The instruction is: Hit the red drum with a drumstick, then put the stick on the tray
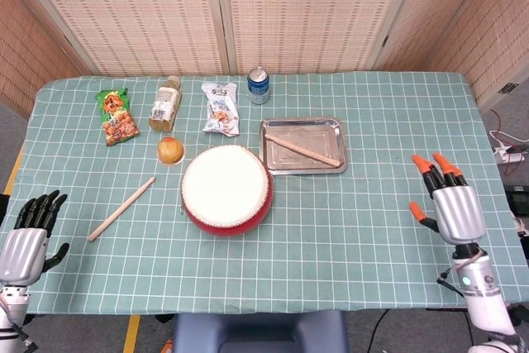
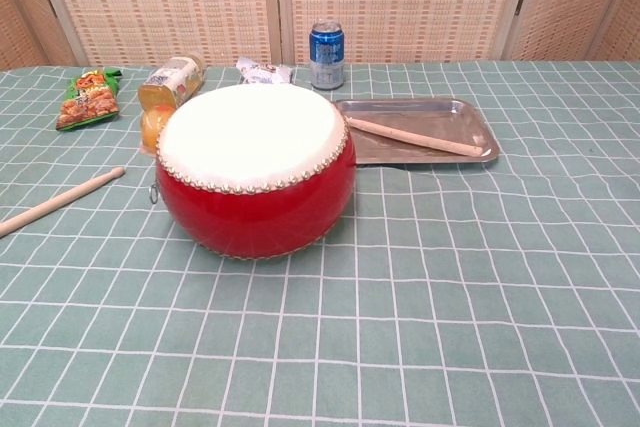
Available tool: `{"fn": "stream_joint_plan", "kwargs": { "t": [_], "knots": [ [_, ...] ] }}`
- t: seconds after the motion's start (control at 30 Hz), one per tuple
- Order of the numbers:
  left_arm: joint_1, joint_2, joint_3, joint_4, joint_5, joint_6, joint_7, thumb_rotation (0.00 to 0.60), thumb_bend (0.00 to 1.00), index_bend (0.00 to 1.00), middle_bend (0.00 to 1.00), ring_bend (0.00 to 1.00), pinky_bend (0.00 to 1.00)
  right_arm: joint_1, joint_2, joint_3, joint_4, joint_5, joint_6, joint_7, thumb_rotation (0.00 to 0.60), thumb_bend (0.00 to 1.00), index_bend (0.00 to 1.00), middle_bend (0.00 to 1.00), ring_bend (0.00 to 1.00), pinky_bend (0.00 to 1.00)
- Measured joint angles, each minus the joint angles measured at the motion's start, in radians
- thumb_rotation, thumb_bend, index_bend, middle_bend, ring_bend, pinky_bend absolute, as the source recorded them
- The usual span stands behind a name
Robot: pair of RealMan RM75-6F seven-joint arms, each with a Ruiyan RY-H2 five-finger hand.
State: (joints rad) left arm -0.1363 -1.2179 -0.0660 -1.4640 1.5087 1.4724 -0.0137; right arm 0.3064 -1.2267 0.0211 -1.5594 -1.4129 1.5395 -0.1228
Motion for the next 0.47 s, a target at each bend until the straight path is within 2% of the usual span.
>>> {"fn": "stream_joint_plan", "kwargs": {
  "t": [0.2, 0.33, 0.47],
  "knots": [
    [-0.004, 0.006, -0.001, -0.014, 0.002, 0.002, 0.011, 0.6, 0.24, 0.0, 0.01, 0.0, 0.02, -0.12, 0.074, -0.079, -0.085, -0.041, 0.047, 0.105, 0.6, 0.27, 0.0, 0.09, 0.0, 0.1],
    [-0.008, 0.006, -0.001, -0.014, 0.003, 0.0, 0.013, 0.6, 0.24, 0.0, 0.01, 0.0, 0.02, -0.152, 0.111, -0.095, -0.11, -0.066, 0.046, 0.157, 0.6, 0.27, 0.0, 0.09, 0.0, 0.1],
    [-0.009, 0.005, -0.001, -0.011, 0.003, 0.0, 0.011, 0.6, 0.24, 0.0, 0.01, 0.0, 0.02, -0.168, 0.118, -0.093, -0.109, -0.091, 0.047, 0.157, 0.6, 0.27, 0.0, 0.08, 0.0, 0.1]
  ]
}}
